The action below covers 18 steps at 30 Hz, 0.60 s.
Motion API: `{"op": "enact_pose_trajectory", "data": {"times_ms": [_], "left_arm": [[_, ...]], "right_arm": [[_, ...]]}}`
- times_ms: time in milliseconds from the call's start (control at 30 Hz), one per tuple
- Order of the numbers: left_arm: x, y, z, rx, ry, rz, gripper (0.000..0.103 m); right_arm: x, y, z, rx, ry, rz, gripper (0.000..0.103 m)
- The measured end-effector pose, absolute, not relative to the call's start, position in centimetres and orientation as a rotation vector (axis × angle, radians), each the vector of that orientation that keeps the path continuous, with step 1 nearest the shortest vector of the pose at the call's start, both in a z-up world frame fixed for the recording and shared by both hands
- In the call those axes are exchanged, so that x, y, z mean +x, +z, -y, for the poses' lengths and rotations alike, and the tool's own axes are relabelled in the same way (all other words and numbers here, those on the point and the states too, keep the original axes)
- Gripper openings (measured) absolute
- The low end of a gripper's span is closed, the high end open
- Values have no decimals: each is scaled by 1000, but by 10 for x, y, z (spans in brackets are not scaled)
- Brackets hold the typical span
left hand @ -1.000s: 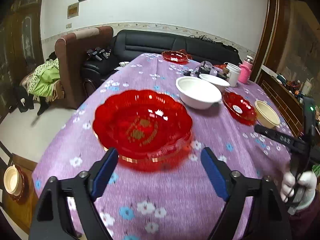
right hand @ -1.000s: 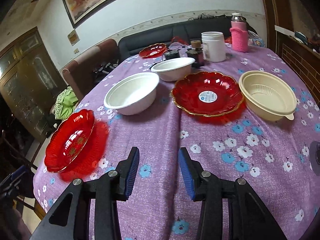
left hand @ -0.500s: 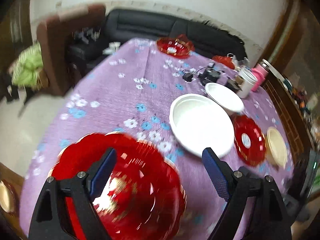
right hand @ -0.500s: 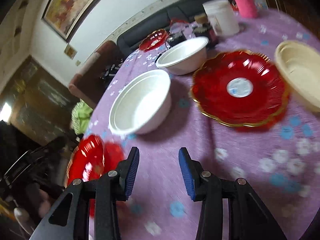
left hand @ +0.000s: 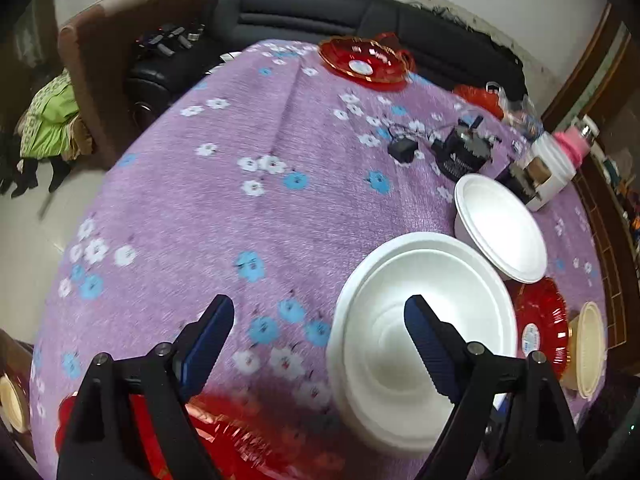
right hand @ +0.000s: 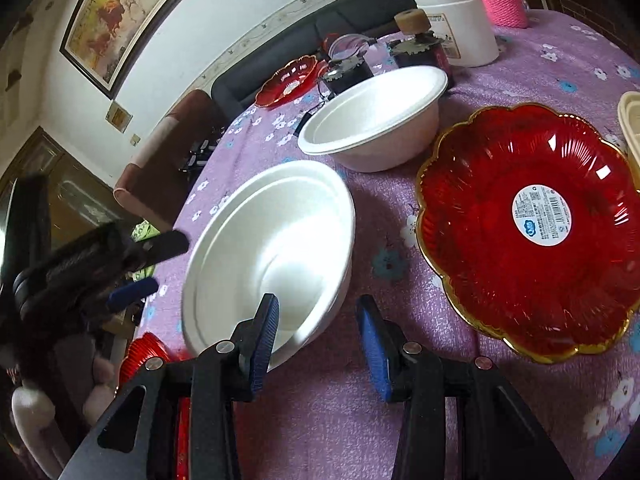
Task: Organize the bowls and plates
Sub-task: 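Close the right gripper on the white bowl rim while the left gripper grips it too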
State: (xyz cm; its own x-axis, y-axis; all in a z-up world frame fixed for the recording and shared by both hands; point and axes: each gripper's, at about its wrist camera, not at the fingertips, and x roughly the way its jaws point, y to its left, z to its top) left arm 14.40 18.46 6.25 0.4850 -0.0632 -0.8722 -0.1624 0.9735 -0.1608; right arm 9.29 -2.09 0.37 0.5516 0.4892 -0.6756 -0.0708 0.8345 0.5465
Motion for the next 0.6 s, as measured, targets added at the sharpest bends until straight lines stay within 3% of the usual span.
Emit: {"op": "enact_pose_trajectory", "data": {"times_ms": [133,167,200,267,600], "left_arm": [[158,44,-170,-174,55,-1119,86],[160,40,-166,-158,57,-1130,80],[161,38,-163,-150,49,-1137,73],[163,32,-156,-137,11,-1178,32],[124,66,-153,-104,22,-1086,26]], "right_arm": [[95,-1,20,493,363,-937,45],[95,-1,19,487,365,-933,45],[96,-1,18,483,363,-931,40],[97,-2,17,477,373,-930,30],[82,13,20,440,357,-870,16]]}}
